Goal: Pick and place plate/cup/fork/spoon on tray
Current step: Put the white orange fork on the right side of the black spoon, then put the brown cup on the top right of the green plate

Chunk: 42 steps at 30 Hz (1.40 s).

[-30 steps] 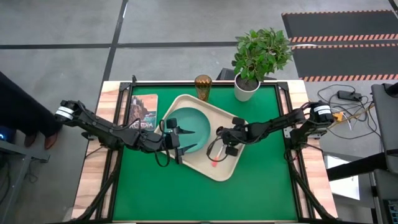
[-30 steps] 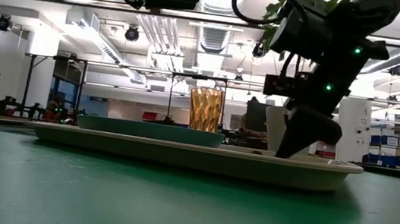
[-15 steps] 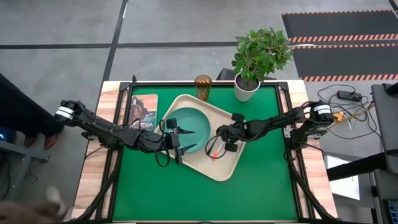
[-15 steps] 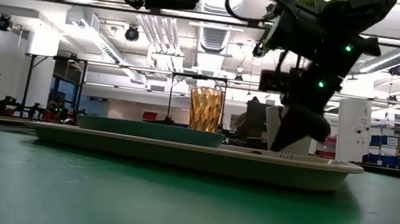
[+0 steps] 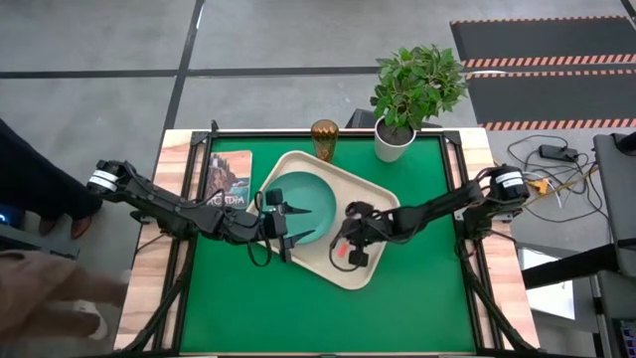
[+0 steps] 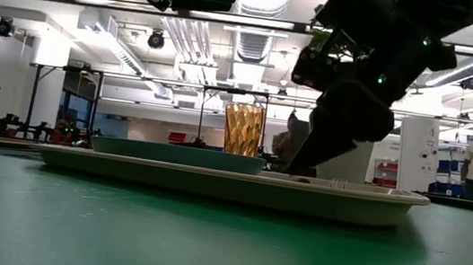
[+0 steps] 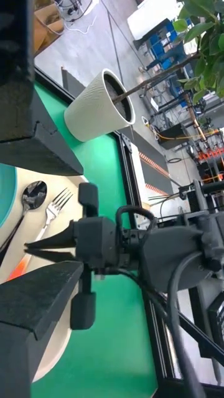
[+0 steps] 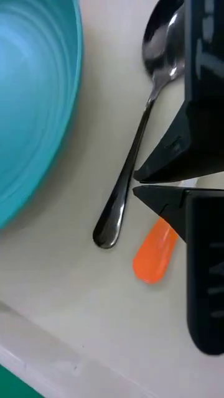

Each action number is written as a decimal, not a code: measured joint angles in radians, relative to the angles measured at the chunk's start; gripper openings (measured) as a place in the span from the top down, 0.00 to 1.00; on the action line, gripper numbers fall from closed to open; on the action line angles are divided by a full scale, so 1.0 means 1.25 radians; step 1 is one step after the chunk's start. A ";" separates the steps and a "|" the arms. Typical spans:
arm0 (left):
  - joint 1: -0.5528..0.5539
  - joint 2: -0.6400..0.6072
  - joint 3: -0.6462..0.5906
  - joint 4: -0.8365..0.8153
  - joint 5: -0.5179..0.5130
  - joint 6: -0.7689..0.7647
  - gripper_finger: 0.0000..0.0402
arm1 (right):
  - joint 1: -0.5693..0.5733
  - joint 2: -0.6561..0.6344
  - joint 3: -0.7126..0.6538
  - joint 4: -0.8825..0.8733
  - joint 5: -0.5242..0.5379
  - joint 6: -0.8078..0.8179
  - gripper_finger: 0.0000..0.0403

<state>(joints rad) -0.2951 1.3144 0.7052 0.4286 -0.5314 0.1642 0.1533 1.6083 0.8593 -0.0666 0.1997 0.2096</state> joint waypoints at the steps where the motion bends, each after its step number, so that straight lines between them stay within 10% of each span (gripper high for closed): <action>1: 0.000 0.000 0.000 0.000 0.000 0.000 0.45 | 0.003 0.009 0.000 0.011 0.001 0.001 0.98; 28: 0.000 0.000 0.000 0.003 0.000 0.000 0.45 | -0.001 -0.082 0.022 -0.042 -0.034 0.015 0.98; 42: -0.006 -0.155 -0.030 0.006 -0.142 0.084 0.45 | -0.128 -0.008 0.457 -0.414 0.035 -0.122 0.98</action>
<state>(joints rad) -0.3031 1.1209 0.6671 0.4360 -0.7088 0.2689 -0.0067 1.5985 1.4299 -0.5837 0.2437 0.0565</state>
